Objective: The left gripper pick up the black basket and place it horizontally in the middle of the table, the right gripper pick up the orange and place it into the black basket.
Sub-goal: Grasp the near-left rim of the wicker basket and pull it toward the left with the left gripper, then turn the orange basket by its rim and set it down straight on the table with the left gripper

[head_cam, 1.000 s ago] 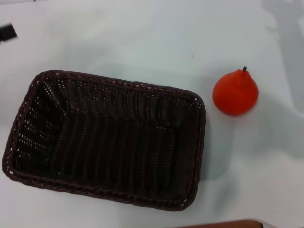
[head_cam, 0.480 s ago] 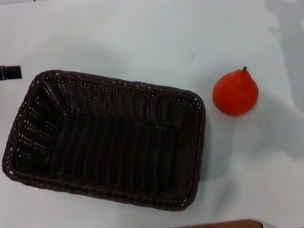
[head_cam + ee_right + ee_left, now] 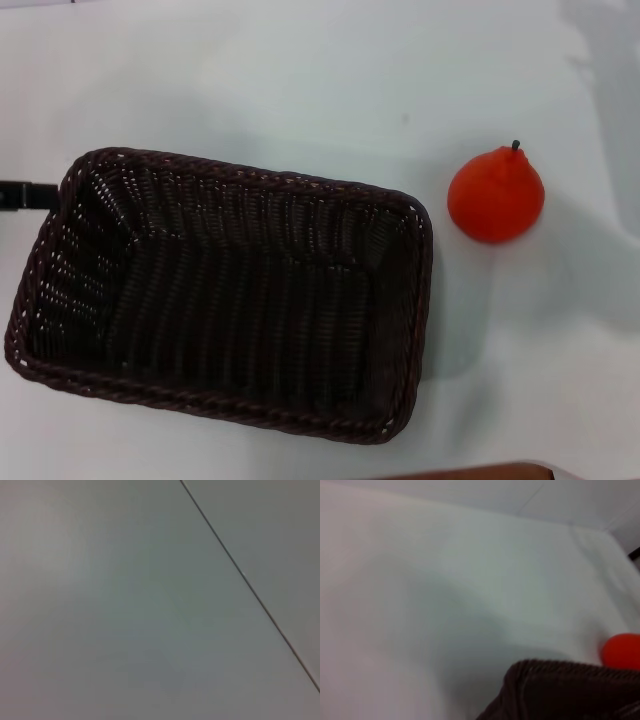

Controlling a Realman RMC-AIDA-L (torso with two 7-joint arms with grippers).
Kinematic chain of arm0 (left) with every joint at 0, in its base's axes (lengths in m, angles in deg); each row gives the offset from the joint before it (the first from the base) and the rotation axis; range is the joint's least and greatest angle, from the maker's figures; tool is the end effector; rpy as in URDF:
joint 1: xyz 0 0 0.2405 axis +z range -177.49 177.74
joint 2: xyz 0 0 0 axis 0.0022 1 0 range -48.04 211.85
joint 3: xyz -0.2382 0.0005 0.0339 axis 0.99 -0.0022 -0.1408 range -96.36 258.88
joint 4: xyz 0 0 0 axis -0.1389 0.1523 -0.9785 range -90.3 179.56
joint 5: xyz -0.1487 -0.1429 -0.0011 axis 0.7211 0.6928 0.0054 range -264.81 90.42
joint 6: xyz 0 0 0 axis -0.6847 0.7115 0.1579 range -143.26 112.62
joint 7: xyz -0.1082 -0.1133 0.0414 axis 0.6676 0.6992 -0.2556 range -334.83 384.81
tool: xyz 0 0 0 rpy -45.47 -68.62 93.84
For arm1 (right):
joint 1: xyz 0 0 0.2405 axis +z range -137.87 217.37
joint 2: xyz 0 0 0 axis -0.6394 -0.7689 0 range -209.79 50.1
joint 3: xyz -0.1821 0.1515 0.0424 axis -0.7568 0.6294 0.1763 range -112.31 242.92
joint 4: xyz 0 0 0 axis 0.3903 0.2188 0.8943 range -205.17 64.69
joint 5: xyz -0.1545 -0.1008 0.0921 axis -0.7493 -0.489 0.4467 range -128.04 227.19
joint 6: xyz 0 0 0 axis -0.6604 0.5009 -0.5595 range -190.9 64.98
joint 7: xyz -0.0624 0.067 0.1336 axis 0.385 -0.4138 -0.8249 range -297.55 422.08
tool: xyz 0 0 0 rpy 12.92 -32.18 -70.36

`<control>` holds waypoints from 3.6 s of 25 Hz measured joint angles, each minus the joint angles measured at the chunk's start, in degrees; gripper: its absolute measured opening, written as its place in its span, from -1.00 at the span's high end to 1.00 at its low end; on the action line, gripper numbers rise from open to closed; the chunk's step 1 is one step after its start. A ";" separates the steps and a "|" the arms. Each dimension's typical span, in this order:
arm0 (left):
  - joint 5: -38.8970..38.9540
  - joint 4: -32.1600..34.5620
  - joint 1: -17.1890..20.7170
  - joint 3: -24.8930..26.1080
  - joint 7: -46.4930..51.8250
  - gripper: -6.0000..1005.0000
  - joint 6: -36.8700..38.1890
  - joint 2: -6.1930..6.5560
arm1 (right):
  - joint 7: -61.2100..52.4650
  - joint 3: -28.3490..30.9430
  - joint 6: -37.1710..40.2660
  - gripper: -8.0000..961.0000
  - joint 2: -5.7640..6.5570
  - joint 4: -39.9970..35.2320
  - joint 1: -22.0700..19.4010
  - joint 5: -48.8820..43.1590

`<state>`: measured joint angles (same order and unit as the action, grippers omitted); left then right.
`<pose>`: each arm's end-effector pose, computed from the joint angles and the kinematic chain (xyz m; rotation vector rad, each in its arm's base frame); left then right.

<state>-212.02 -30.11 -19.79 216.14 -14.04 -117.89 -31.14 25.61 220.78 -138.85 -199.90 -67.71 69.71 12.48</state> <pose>-0.2599 0.2980 0.1016 -2.3851 -1.5399 -0.2565 0.3257 0.3525 0.0729 -0.8021 -1.1830 -1.5345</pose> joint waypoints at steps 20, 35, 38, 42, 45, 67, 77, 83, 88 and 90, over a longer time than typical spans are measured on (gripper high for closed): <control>-14.24 0.06 -4.95 -1.03 2.46 -0.50 -1.59 -5.06 | -0.26 0.76 1.39 -0.50 0.00 0.03 -0.16 0.00; -16.34 0.03 -5.36 -1.01 2.47 -0.02 -0.65 -5.88 | -0.27 1.87 2.78 -0.50 0.09 0.08 -0.26 0.00; -16.34 0.03 -5.33 -1.03 2.46 0.25 -0.49 -6.08 | -0.27 2.58 2.89 -0.50 0.09 0.01 -0.20 0.00; -16.34 0.03 -5.24 -1.03 2.29 0.56 -0.25 -6.14 | -0.27 2.86 2.95 -0.50 0.09 0.03 -0.18 0.00; -16.34 -0.01 -5.26 -0.93 2.10 0.62 -0.18 -6.21 | -0.27 2.90 2.95 -0.50 0.09 0.13 -0.17 0.00; -10.57 2.83 -6.29 13.96 6.35 0.59 2.26 -7.13 | -0.26 3.96 3.47 -0.50 0.08 0.57 0.06 0.00; -10.26 5.79 -5.74 14.72 7.44 0.57 6.74 -8.49 | -0.26 4.30 3.48 -0.50 0.15 0.35 -0.14 0.00; -10.14 5.98 -5.56 16.18 7.47 0.55 7.95 -8.73 | -0.26 4.31 3.48 -0.50 0.17 0.22 -0.18 0.00; -9.85 7.34 -5.49 17.02 7.48 0.54 8.92 -9.10 | -0.26 4.30 3.47 -0.50 0.18 0.12 -0.28 0.00; -9.83 8.10 -5.48 17.02 7.39 0.54 9.24 -9.11 | -0.26 4.30 3.47 -0.50 0.18 0.11 -0.37 0.00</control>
<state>-221.85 -22.01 -25.28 233.17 -6.65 -108.65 -40.25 25.35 225.09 -135.38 -199.73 -67.60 69.35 12.49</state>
